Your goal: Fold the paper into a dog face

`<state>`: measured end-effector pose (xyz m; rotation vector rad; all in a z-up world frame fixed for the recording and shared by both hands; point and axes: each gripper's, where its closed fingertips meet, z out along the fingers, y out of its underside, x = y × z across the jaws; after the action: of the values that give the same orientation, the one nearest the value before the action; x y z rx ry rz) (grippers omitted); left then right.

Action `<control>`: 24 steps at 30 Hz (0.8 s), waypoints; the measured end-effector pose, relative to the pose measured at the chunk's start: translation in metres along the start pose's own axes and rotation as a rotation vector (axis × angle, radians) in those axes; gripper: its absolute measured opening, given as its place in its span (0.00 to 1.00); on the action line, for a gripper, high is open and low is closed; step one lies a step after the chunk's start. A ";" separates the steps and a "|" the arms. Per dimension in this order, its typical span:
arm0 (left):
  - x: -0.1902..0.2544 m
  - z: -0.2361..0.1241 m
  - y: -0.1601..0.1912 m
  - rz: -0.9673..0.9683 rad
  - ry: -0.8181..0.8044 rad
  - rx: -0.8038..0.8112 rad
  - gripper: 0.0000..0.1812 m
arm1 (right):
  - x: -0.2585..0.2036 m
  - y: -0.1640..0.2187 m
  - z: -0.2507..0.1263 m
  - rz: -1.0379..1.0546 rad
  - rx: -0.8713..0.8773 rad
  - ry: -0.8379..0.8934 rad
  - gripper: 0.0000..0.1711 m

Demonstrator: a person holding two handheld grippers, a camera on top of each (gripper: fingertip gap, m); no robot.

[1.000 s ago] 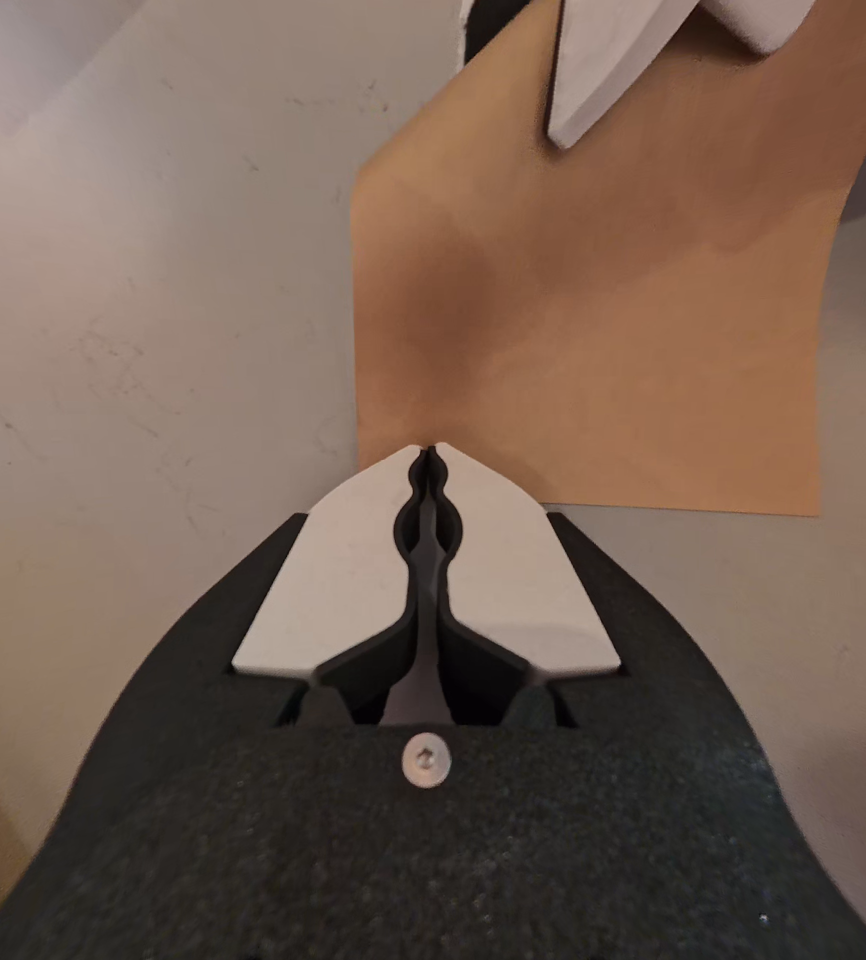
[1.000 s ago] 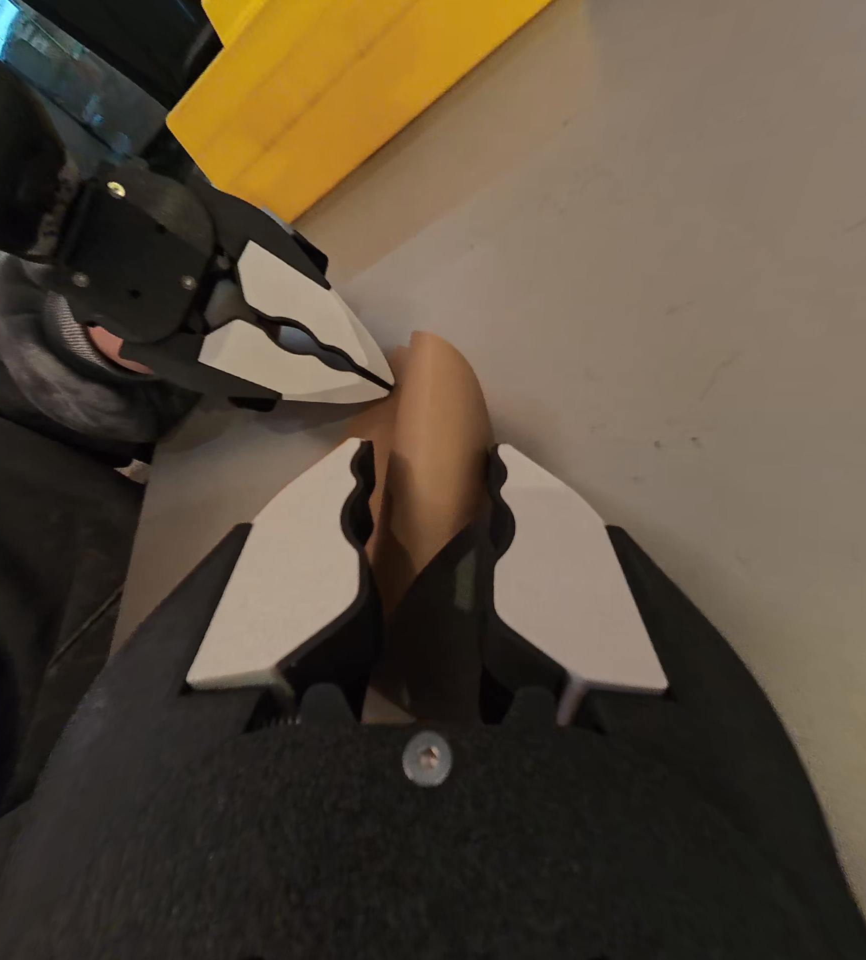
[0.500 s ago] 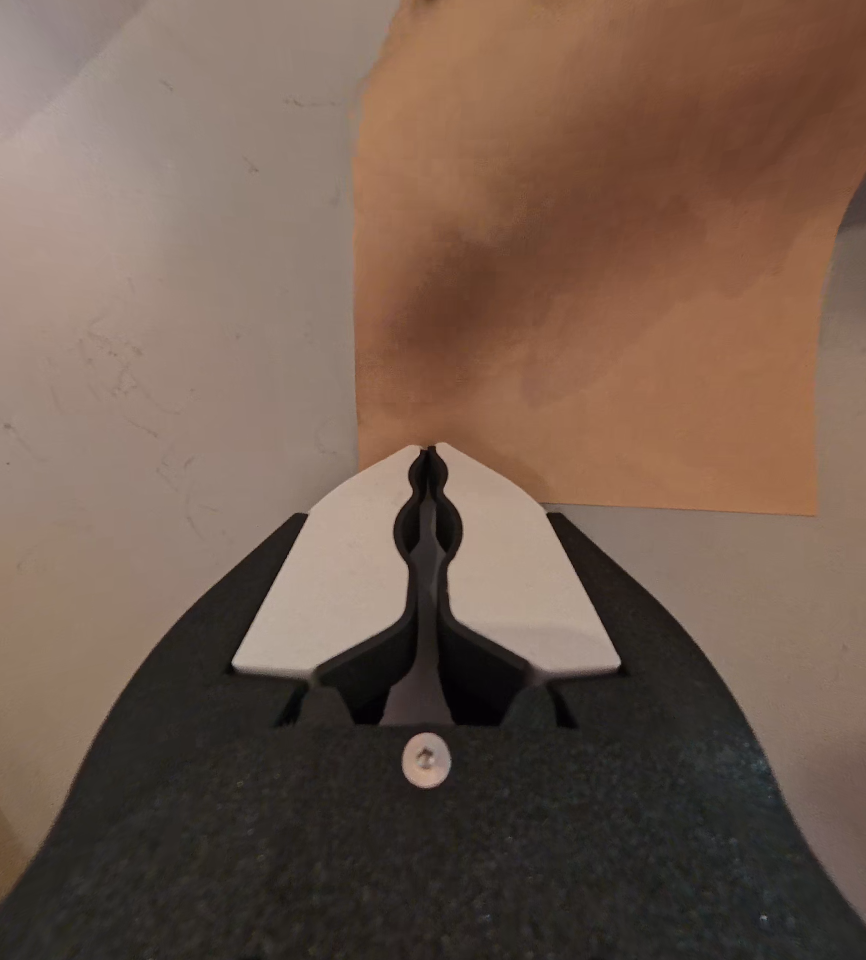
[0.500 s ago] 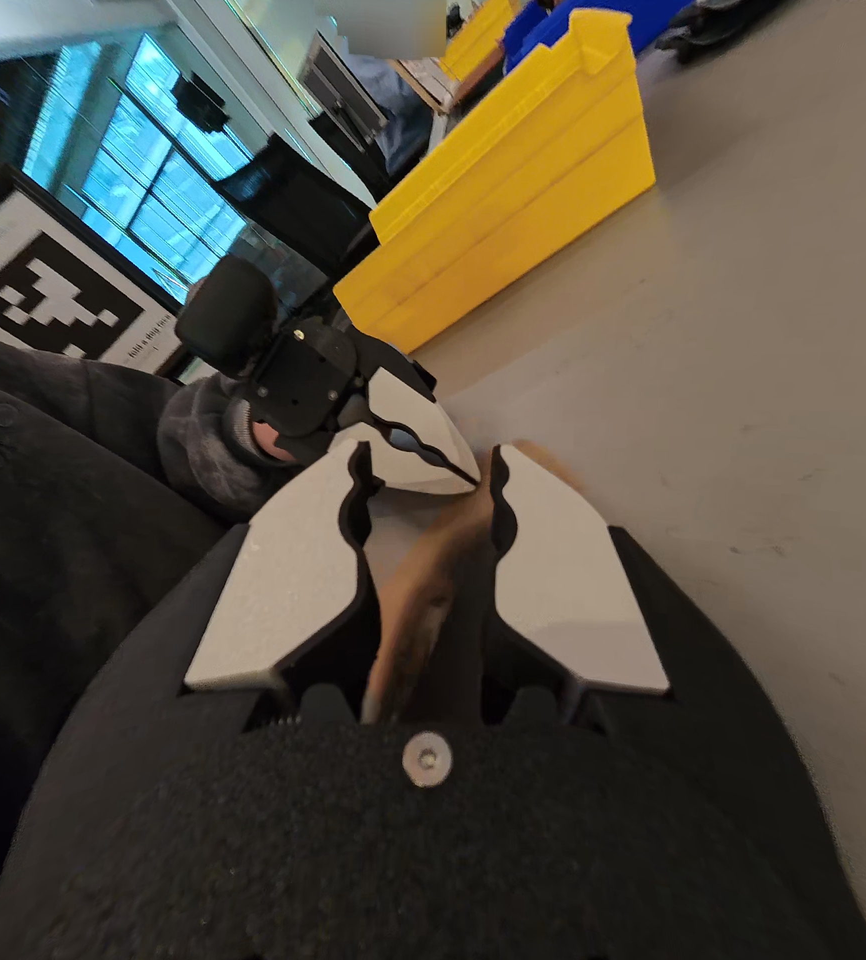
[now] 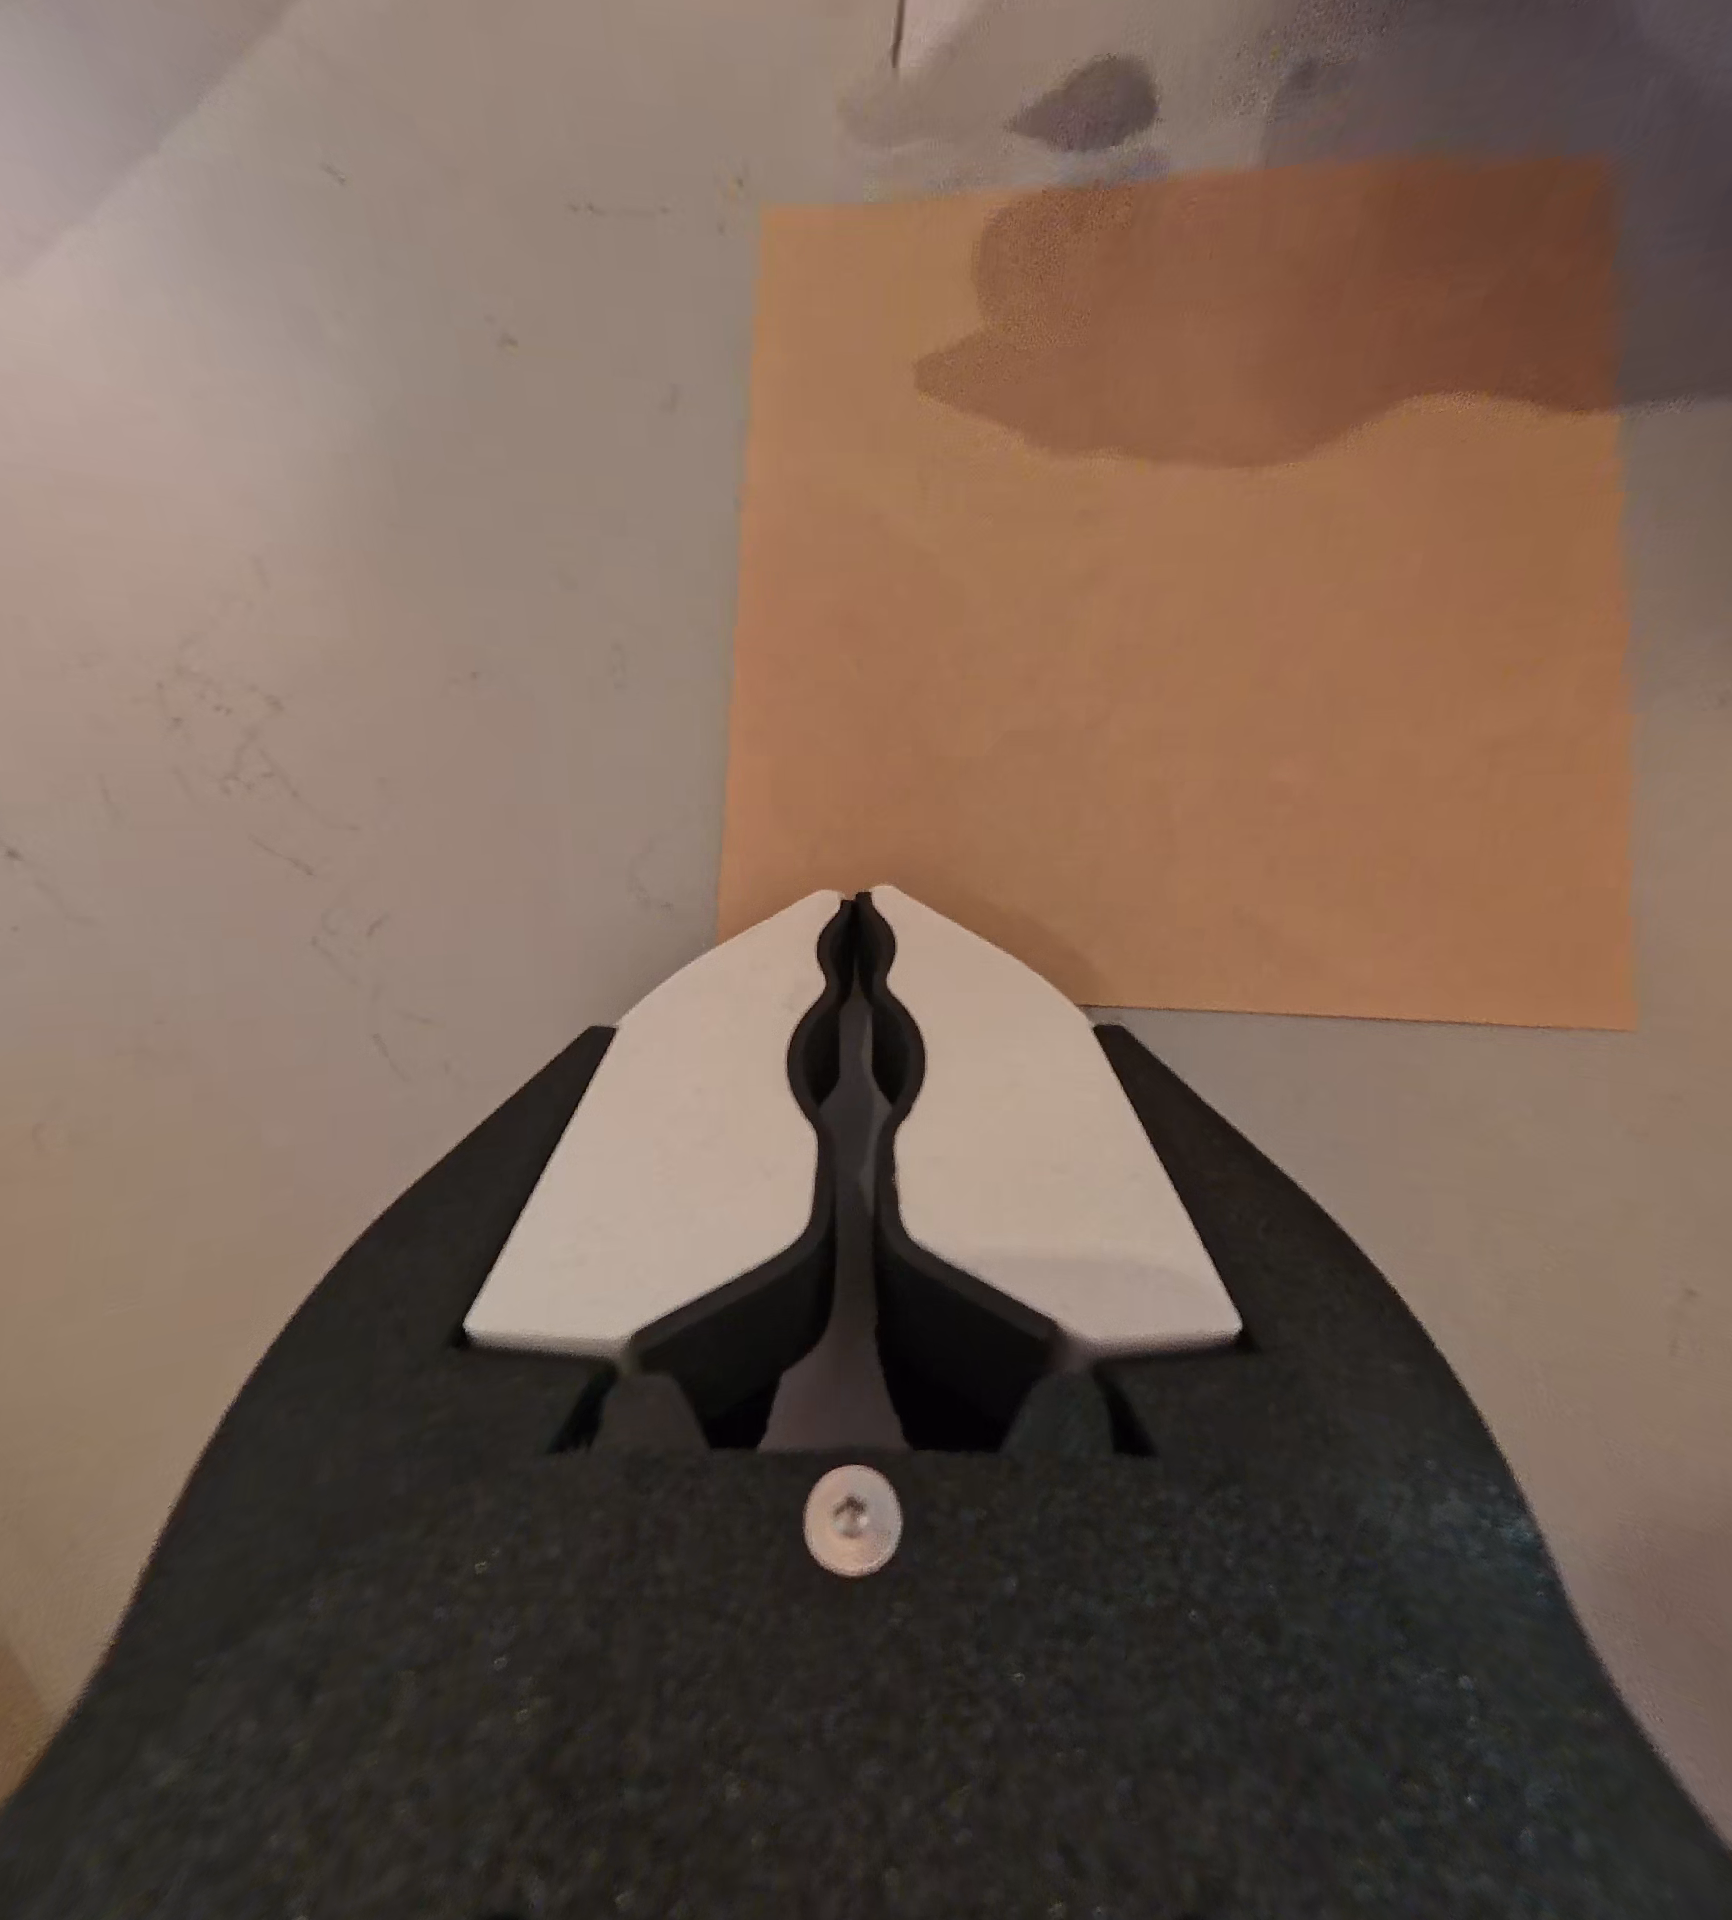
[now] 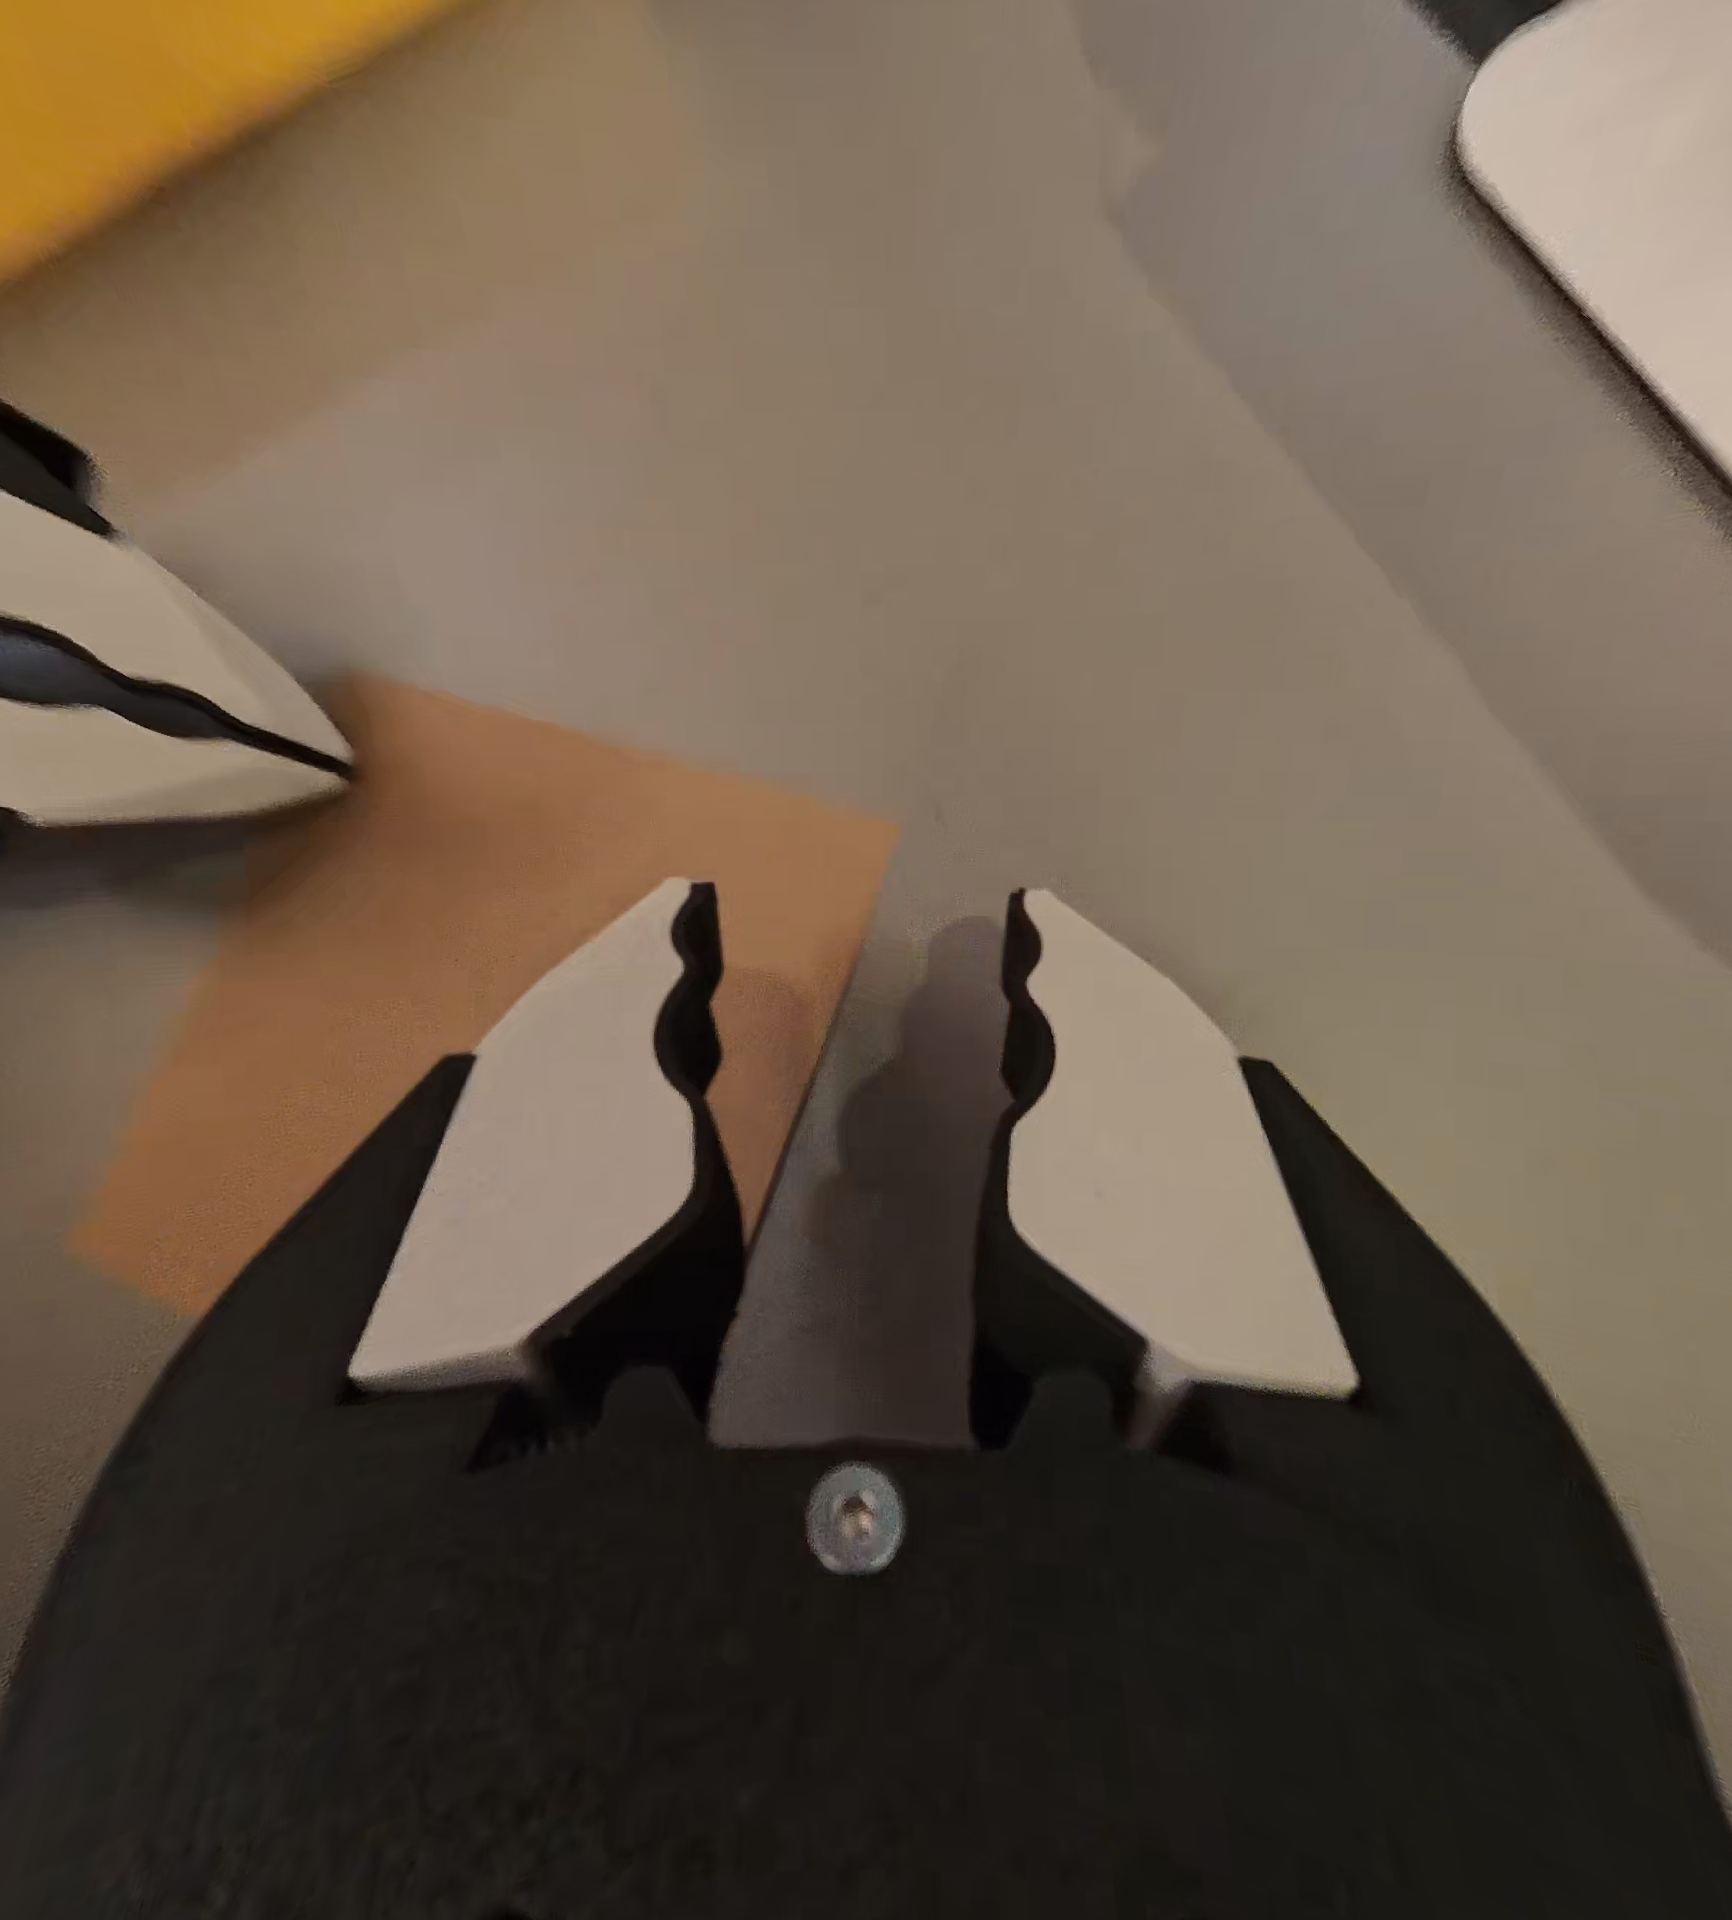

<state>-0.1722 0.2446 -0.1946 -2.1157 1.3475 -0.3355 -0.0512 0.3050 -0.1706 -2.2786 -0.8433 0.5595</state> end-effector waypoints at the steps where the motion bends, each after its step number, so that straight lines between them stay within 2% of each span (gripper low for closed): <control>1: 0.000 0.000 0.000 0.001 -0.002 0.000 0.00 | 0.000 0.006 0.006 -0.032 -0.049 0.014 0.33; 4: 0.000 0.000 0.000 0.005 -0.007 -0.002 0.00 | -0.010 0.016 0.022 -0.185 -0.145 0.045 0.42; 6: 0.000 0.000 0.000 0.007 -0.009 -0.003 0.00 | -0.016 0.013 0.024 -0.246 -0.139 0.069 0.42; 8: 0.000 0.000 0.000 0.007 -0.010 -0.005 0.00 | -0.024 0.016 0.026 -0.211 -0.166 0.035 0.38; 12: 0.000 0.000 0.000 0.007 -0.011 -0.005 0.00 | -0.037 0.013 0.026 -0.093 -0.114 -0.052 0.50; 20: 0.000 0.000 0.000 0.008 -0.013 -0.006 0.00 | -0.065 0.004 0.021 0.094 -0.038 -0.322 0.39; 24: 0.000 0.000 0.000 0.008 -0.013 -0.005 0.00 | -0.065 0.005 0.020 0.086 -0.045 -0.334 0.40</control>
<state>-0.1724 0.2445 -0.1947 -2.1125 1.3506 -0.3145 -0.1064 0.2659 -0.1775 -2.3055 -0.9240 0.9890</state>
